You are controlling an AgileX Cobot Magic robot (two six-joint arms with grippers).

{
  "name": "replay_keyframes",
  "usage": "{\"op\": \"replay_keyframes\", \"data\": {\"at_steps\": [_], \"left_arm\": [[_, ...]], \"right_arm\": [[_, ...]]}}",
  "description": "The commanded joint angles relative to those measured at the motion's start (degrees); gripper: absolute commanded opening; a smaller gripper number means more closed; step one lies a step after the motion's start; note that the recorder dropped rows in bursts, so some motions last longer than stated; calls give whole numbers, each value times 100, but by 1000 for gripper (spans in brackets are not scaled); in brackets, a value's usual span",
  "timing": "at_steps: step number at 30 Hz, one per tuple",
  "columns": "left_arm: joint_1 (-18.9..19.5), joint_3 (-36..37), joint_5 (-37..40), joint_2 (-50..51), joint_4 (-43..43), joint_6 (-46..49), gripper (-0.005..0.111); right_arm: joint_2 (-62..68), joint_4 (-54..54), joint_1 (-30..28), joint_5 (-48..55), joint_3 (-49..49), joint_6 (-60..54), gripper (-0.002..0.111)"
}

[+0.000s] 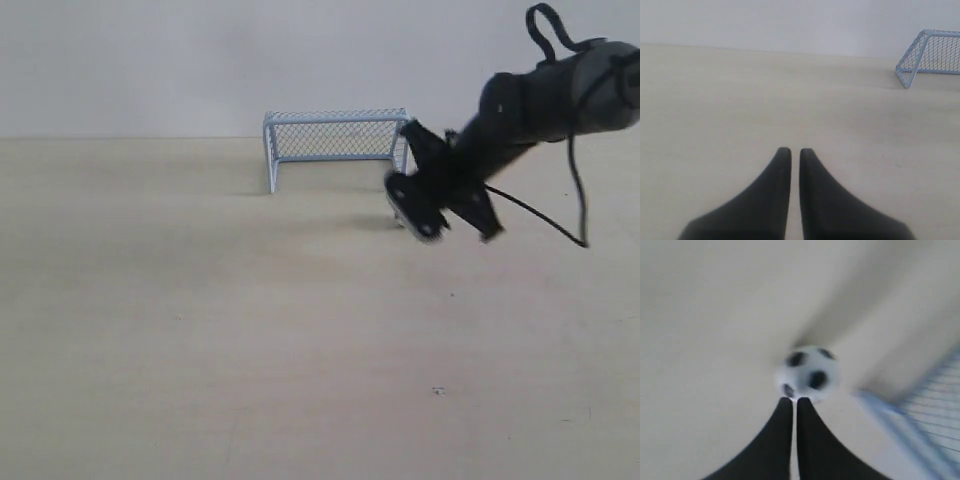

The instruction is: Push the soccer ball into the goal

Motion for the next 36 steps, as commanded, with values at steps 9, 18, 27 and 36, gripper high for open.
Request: {"op": "replay_keyframes", "data": {"at_steps": [9, 18, 27, 36], "left_arm": [[11, -23, -52, -13, 7, -30, 6], [11, -23, -52, -13, 7, -30, 6], [11, -23, -52, -13, 7, -30, 6], [11, -23, -52, -13, 7, -30, 6]], "right_arm": [[-1362, 1208, -55, 810, 242, 686, 0], [-2612, 1346, -55, 386, 2009, 1303, 0], [-3823, 2229, 77, 380, 3343, 2061, 0], [-4685, 2832, 951, 314, 4298, 3162, 0]]}}
